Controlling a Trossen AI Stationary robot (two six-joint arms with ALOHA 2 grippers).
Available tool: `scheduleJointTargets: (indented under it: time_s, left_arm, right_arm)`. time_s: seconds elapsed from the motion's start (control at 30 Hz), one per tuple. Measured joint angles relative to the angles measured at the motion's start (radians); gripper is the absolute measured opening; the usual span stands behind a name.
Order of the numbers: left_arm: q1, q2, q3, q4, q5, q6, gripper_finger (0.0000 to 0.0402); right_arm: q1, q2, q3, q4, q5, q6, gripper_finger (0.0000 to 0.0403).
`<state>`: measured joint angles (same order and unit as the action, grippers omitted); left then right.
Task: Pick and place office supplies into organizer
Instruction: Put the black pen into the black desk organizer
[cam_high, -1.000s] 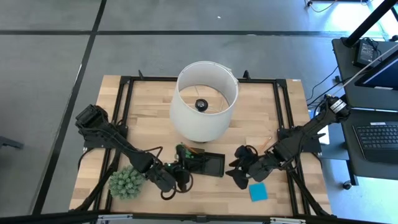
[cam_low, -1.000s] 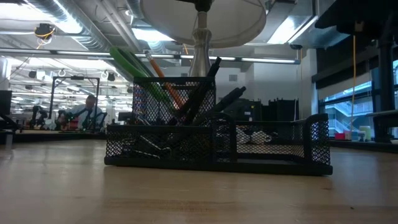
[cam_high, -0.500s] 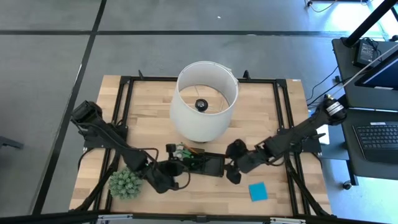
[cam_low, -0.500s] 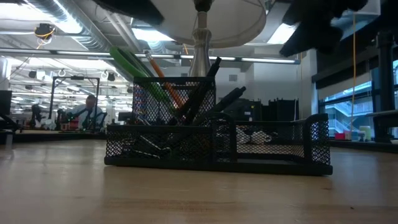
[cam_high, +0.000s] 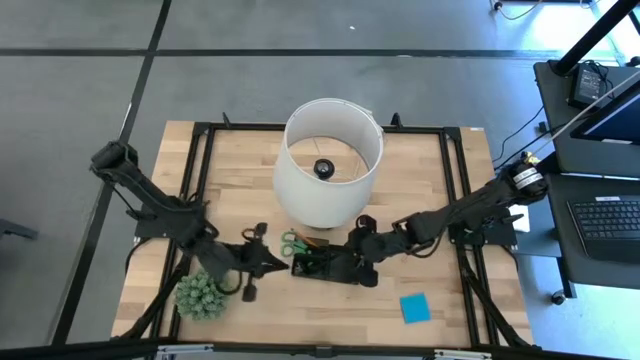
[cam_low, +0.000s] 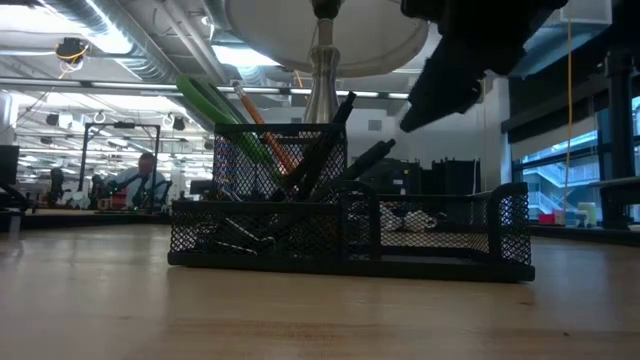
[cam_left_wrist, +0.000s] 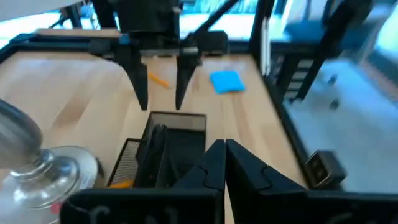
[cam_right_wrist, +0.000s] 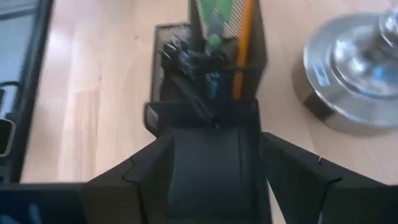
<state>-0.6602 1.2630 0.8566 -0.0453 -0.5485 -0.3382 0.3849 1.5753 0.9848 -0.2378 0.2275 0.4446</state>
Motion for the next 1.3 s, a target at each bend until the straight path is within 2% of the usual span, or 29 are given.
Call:
scheduleJointTargets:
  time_s: [0.2,0.37,0.6,0.8,1.3]
  left_arm:
    - [0.0,-0.104,-0.243,0.395,0.052,0.001,0.0001]
    - [0.0,-0.123,-0.358,0.566,0.044,-0.001,0.0003]
    - [0.001,-0.123,-0.379,0.606,0.025,-0.01,0.0002]
    - [0.001,-0.123,-0.379,0.611,0.024,-0.007,0.0001]
    - [0.001,-0.123,-0.379,0.603,0.015,0.037,0.0003]
  right_arm:
    - [-0.012,0.008,0.0,0.041,-0.022,-0.061,0.0234]
    - [-0.015,0.053,0.0,0.062,-0.021,-0.061,0.0234]
    - [-0.015,0.14,0.0,0.157,-0.02,-0.056,0.0234]
    - [-0.015,0.152,0.0,0.177,-0.021,-0.034,0.0226]
    - [-0.015,0.152,0.0,0.175,-0.064,-0.027,0.0126]
